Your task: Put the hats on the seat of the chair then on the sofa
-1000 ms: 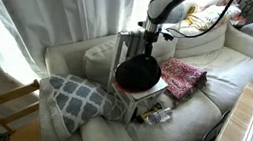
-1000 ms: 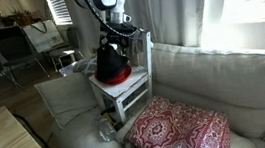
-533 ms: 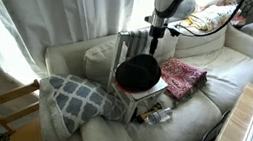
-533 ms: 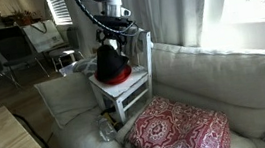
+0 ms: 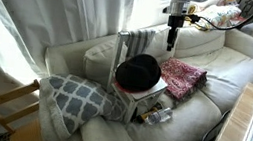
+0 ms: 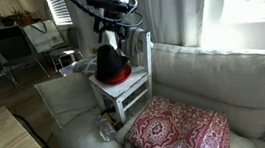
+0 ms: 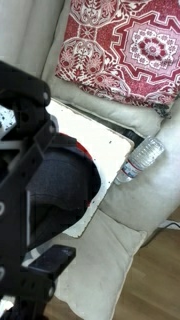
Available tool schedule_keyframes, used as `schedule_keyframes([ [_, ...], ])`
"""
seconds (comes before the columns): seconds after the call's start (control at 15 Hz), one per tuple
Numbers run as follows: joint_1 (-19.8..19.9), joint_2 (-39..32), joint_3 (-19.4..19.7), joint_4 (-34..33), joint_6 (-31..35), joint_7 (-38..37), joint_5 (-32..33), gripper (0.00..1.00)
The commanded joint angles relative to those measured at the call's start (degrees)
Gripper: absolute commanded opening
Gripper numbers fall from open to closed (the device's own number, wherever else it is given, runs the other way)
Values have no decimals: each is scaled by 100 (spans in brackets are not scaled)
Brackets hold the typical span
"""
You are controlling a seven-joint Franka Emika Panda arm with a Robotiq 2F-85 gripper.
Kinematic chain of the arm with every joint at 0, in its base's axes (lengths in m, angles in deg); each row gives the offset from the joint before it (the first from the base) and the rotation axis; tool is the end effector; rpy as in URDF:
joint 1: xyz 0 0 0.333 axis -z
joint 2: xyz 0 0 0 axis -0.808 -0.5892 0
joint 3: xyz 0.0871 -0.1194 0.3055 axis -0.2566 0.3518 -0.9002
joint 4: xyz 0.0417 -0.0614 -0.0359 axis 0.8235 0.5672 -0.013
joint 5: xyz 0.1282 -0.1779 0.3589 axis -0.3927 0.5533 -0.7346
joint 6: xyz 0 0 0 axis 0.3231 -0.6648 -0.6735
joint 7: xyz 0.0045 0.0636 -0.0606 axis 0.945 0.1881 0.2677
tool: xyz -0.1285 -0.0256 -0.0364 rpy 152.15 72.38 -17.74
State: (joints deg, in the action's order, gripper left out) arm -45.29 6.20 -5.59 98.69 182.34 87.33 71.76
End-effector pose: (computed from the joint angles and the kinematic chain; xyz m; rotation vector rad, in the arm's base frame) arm 0.5903 -0.0331 0.2380 -2.8041 -0.5482 0.2663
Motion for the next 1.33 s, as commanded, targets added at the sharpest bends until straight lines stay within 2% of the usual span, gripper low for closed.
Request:
schedule_keyframes([
  [0.0,-40,22,40,21,-12,-5,-16,100],
  [0.33,-2,-892,10,-592,222,-600,-462,100],
  [0.53,41,-1343,-69,-805,758,-666,-679,100],
  [0.73,6,-1681,-58,-923,1475,-843,-573,100],
  [0.93,-2,-1910,-92,-1024,1839,-997,-449,100],
  [1.13,-31,-2029,-62,-1110,1950,-1193,-295,100],
  [1.27,14,-2083,20,-1211,1698,-1416,-196,100],
])
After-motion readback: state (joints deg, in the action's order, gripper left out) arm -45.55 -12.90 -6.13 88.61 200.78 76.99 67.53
